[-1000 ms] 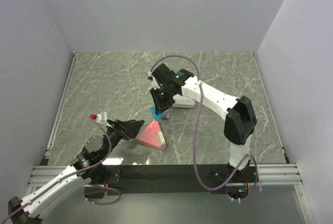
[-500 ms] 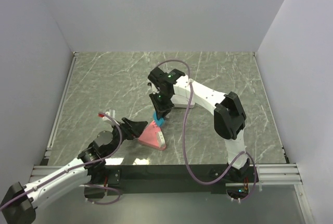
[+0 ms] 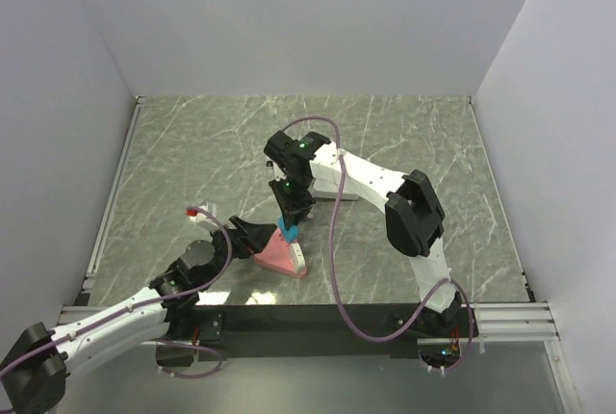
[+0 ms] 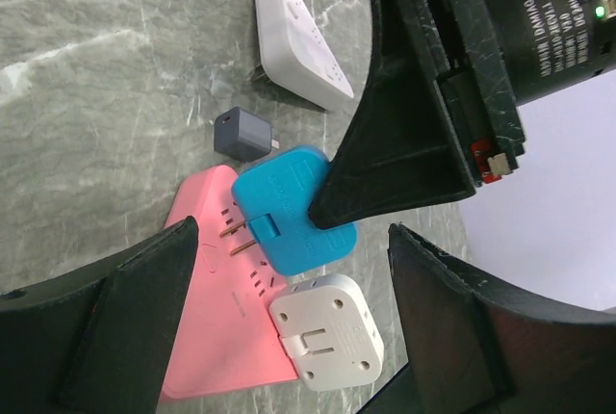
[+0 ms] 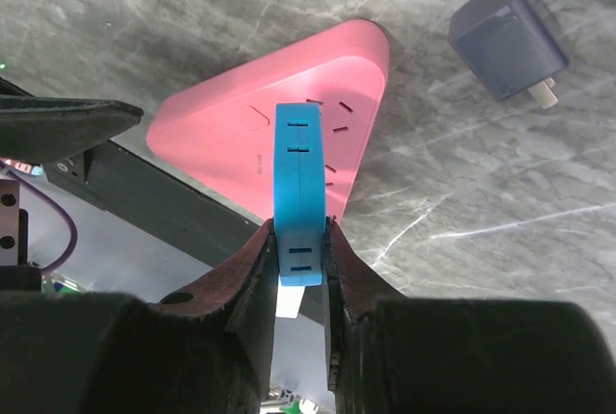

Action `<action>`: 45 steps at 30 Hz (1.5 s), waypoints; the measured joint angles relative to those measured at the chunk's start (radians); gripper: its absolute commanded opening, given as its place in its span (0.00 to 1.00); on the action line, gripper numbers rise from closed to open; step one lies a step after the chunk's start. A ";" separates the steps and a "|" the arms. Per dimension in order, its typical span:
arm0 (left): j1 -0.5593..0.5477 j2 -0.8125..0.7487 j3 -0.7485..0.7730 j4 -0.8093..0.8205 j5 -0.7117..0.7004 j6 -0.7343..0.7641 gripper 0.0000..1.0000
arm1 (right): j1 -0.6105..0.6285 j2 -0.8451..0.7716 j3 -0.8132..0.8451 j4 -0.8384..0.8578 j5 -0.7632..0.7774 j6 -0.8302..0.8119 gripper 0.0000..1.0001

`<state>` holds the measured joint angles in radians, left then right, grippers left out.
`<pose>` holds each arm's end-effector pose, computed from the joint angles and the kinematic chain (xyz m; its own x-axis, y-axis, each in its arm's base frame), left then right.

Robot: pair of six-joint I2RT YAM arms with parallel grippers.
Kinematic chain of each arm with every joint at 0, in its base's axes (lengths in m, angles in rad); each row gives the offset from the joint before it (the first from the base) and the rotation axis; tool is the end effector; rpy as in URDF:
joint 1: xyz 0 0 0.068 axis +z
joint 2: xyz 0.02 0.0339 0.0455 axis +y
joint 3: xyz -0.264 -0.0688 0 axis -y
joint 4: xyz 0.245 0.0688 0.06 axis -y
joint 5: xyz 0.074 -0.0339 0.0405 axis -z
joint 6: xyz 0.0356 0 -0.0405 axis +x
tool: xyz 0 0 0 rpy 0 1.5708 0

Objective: Insert the plug

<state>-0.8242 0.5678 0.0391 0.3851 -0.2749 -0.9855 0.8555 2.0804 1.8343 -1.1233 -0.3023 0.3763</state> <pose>0.1065 -0.1009 0.1682 -0.4905 -0.6512 -0.5791 0.2085 0.5576 -0.8035 0.2692 0.3260 0.2367 -0.8768 -0.4743 -0.0788 -0.4704 0.8123 0.3448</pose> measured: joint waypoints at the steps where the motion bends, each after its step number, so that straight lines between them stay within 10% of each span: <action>1: -0.003 0.006 0.000 0.002 -0.003 -0.001 0.86 | 0.000 0.000 0.003 -0.002 0.003 0.002 0.00; 45: -0.044 0.018 0.000 0.015 -0.037 -0.004 0.87 | 0.024 0.093 0.163 -0.138 0.105 0.054 0.00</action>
<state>-0.8684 0.5861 0.0391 0.4000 -0.3119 -0.9897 0.8795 2.1738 1.9972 -1.2613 -0.1978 0.4301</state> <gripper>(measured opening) 0.873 0.261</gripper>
